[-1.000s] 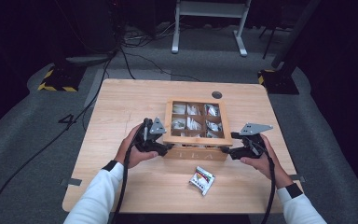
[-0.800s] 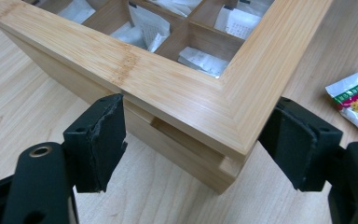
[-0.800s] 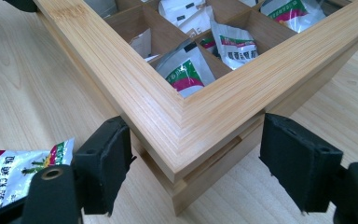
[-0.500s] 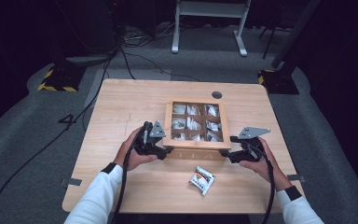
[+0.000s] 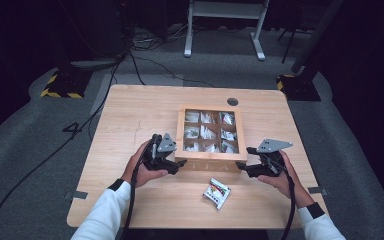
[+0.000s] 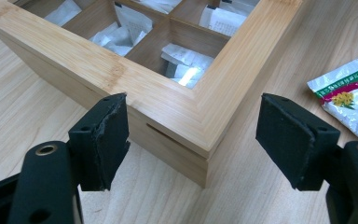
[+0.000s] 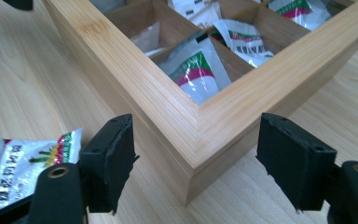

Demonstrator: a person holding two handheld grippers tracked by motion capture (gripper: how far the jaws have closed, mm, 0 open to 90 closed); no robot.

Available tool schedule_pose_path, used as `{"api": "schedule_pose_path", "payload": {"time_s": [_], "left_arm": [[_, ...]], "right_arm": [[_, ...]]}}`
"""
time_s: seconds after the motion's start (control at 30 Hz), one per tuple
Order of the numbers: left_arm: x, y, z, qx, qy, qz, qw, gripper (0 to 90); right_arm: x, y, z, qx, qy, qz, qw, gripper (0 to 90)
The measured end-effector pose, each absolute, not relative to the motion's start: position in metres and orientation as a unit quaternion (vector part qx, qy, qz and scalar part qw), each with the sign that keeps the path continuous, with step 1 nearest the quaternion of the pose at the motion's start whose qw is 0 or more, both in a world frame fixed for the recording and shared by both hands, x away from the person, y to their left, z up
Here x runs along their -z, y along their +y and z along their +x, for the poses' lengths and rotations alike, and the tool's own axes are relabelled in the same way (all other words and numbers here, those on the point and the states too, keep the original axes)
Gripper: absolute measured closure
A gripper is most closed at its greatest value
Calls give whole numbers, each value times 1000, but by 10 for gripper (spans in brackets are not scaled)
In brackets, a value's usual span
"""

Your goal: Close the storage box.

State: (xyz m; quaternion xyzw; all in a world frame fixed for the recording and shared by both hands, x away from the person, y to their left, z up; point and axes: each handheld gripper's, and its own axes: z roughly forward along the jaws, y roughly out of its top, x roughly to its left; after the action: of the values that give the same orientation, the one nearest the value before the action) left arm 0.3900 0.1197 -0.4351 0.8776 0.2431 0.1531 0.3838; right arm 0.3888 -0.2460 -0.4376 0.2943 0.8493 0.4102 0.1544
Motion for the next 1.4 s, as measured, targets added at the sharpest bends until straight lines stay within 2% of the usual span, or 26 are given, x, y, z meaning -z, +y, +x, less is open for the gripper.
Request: {"api": "schedule_pose_path", "payload": {"time_s": [0.27, 0.6, 1.07, 1.4], "left_arm": [[431, 122, 386, -170, 244, 876, 380, 252], [432, 139, 375, -200, 252, 877, 357, 186], [434, 170, 358, -251, 265, 870, 330, 185], [443, 191, 347, -255, 284, 870, 311, 182]], "right_arm": [[432, -244, 385, -412, 851, 281, 166, 285], [429, -246, 378, -391, 857, 267, 202, 280], [430, -263, 370, -369, 861, 265, 229, 281], [442, -281, 368, -342, 862, 282, 244, 279]]}}
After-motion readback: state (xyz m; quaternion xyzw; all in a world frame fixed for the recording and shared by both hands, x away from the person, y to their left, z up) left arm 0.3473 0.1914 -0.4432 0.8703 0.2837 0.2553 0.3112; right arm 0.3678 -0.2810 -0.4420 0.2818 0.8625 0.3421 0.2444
